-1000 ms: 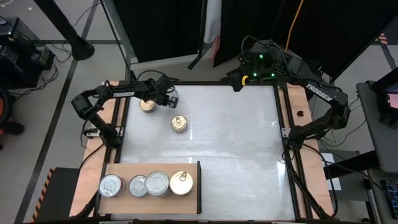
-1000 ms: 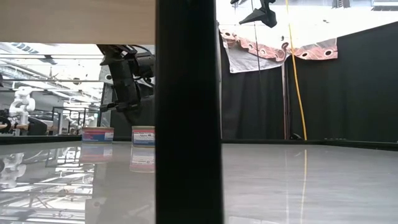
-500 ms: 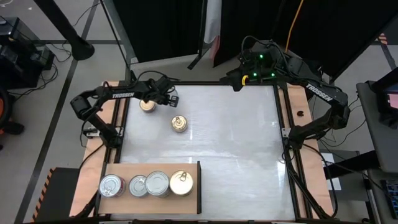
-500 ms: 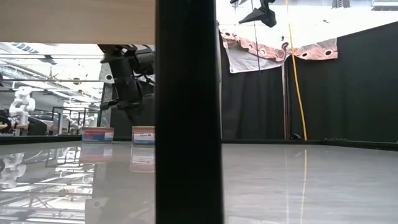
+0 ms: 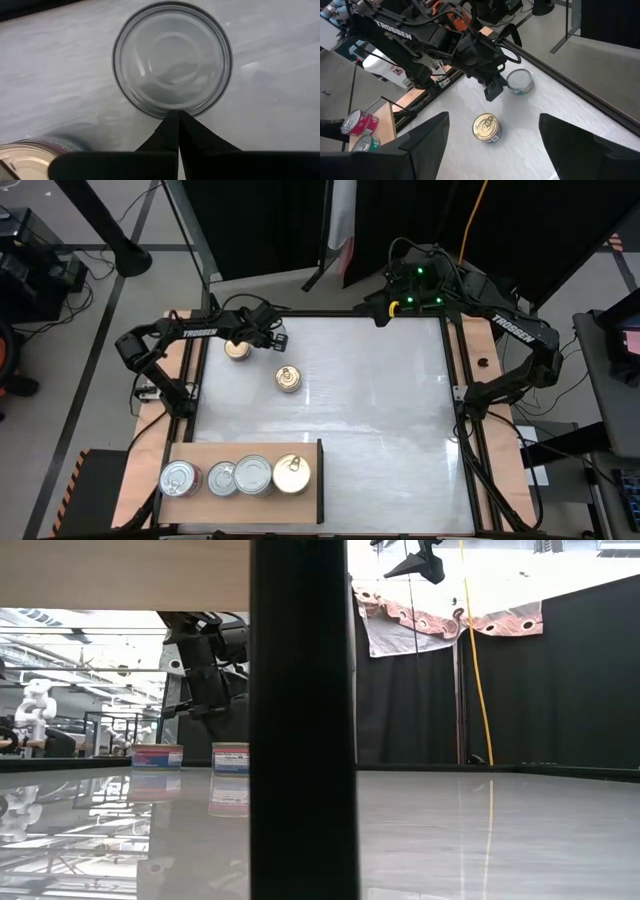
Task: Stack canned seafood by type on shelf
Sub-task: Stack the green white tuna can on top of the other green white tuna cans on the shelf
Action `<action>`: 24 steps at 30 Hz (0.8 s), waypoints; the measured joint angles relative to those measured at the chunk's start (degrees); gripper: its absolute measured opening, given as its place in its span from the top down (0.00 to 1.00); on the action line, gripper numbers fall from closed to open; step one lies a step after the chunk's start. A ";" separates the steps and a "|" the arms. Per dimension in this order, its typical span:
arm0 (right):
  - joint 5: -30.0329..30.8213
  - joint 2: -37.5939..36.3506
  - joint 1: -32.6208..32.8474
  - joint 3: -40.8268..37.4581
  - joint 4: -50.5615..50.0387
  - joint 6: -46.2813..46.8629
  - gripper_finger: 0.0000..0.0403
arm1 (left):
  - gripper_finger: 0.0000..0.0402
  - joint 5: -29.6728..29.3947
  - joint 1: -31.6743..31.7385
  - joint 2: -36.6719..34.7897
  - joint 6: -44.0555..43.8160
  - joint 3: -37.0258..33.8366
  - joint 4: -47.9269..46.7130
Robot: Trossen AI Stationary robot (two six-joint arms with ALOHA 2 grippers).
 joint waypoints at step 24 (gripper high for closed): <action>-1.48 0.00 0.00 0.00 -0.11 -0.39 0.26 | 1.00 2.07 -0.62 2.62 -0.56 -0.08 -6.41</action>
